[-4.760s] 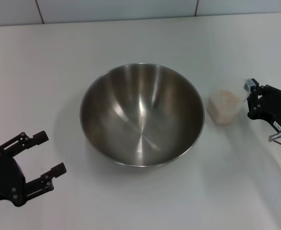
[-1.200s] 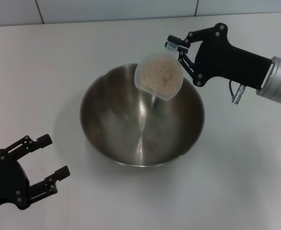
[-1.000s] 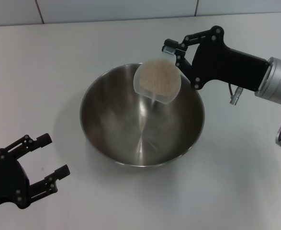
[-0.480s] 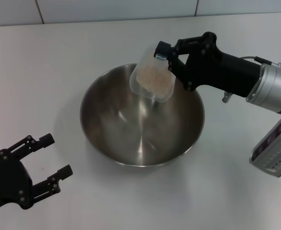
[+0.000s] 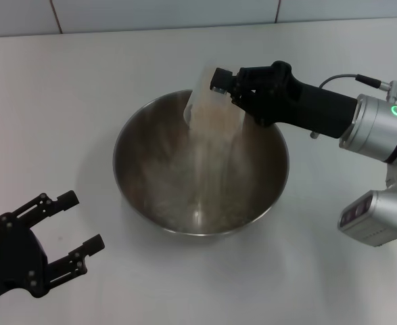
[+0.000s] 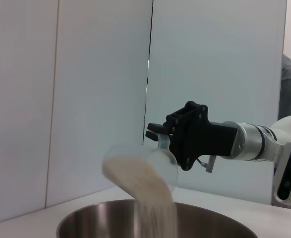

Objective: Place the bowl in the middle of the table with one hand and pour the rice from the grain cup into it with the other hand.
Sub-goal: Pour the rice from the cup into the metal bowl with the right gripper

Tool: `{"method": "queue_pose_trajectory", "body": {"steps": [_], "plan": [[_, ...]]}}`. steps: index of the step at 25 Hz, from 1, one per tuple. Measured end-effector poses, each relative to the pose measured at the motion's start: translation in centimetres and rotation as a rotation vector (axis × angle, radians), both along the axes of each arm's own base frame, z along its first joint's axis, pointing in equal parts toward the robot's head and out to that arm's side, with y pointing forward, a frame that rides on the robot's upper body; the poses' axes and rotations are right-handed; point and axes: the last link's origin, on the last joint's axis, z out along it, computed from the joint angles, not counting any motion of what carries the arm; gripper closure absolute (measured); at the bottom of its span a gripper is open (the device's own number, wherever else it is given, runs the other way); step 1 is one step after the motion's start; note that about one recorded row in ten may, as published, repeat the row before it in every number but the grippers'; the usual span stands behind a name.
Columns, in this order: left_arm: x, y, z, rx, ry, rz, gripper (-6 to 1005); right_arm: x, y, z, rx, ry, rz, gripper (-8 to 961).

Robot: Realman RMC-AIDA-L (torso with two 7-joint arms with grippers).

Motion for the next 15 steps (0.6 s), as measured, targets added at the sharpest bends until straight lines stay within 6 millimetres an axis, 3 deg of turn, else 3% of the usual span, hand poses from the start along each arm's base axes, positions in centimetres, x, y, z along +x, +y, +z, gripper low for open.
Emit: {"method": "queue_pose_trajectory", "body": {"steps": [15], "plan": [[-0.04, 0.04, -0.17, 0.003, -0.008, 0.015, 227, -0.47, 0.11, 0.17, 0.164, -0.114, 0.192, 942]]}}
